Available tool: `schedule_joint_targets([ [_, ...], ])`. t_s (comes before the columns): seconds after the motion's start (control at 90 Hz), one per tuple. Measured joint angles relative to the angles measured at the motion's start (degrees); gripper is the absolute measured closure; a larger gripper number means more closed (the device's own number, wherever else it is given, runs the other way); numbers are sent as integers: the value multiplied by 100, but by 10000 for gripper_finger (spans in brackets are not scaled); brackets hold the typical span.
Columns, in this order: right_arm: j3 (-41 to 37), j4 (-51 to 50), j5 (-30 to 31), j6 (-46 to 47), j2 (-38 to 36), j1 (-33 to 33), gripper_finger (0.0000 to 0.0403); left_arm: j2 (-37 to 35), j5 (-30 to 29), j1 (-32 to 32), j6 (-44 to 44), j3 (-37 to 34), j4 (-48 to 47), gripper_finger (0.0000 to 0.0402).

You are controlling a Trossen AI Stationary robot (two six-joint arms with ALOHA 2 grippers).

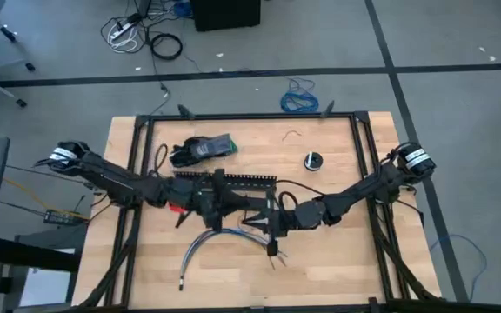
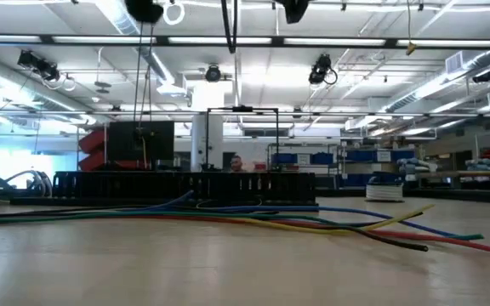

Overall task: Ziptie cables
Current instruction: Wrap the right black zip tie on the cables

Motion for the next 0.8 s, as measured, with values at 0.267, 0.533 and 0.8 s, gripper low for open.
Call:
schedule_joint_targets([
  [0.267, 0, -192, -409, 666, -17, -194, 403, -1, -1066, -348, 1070, 2, 342, 401],
  [0.533, -19, -432, -511, 855, -98, -306, 403, 0, -1714, -550, 1298, 2, 286, 401],
  [0.8, -810, 508, -888, 1018, -568, -515, 403, 1, -2004, -695, 1606, -59, 448, 401],
])
